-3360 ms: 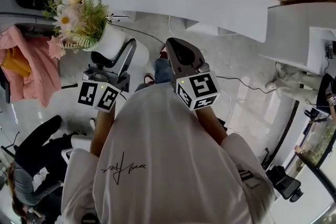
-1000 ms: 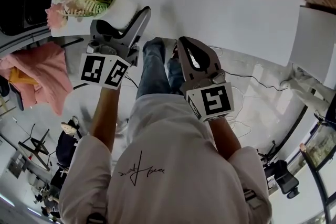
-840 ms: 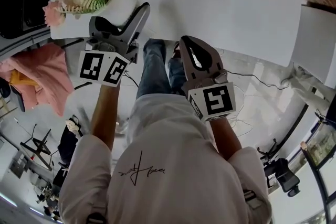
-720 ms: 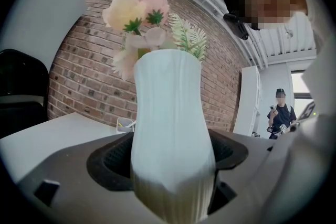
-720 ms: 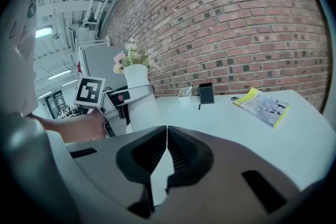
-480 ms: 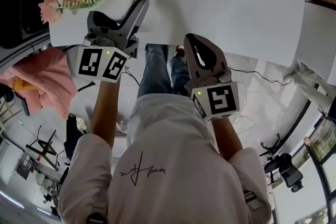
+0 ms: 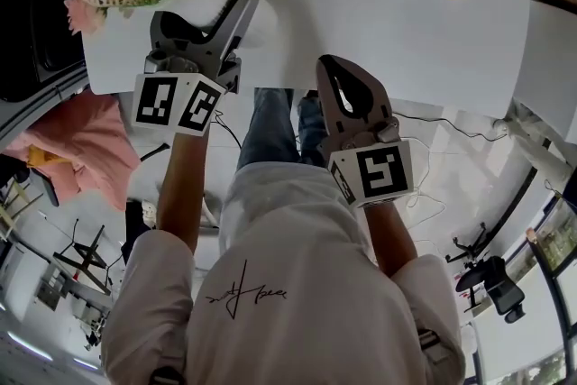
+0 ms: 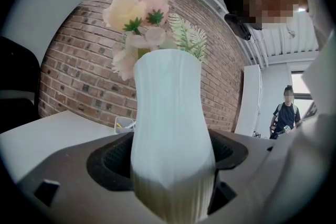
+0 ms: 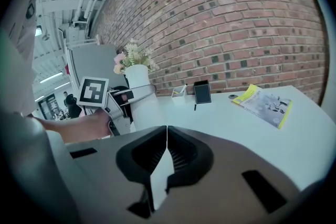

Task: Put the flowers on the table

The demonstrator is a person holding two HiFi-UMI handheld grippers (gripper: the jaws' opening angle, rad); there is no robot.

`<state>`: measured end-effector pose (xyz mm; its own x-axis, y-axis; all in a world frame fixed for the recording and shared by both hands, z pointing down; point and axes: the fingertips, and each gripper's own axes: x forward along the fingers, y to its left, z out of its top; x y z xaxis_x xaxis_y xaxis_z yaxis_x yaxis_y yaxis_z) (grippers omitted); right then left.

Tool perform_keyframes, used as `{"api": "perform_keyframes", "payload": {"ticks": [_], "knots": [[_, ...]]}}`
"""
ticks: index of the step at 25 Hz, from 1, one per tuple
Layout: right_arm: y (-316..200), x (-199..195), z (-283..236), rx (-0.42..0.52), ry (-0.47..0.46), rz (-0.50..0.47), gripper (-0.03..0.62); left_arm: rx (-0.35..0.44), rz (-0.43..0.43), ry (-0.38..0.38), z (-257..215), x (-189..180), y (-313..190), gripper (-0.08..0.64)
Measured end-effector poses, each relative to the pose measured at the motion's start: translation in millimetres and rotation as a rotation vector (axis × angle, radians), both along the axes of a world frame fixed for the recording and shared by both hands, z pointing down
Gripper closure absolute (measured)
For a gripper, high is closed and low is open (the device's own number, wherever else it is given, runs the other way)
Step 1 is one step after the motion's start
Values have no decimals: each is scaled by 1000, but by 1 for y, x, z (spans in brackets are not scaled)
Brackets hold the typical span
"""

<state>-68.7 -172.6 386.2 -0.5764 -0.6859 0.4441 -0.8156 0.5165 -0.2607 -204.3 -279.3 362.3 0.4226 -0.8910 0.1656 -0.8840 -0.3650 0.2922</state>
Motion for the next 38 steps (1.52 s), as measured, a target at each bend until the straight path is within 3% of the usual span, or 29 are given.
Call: {"api": "perform_keyframes", "payload": {"ticks": [9,23,38], "knots": [[-20,1,13,-41,-8,60,566,10,-3,-20,13,-6,-34,137],[-22,-13,23,-63,12,73,566,30,-6,-85,35,-17,-56,137],[-32,-21,22,-68,30,80,566,129,-61,-149,37,-31,-72,138]]}}
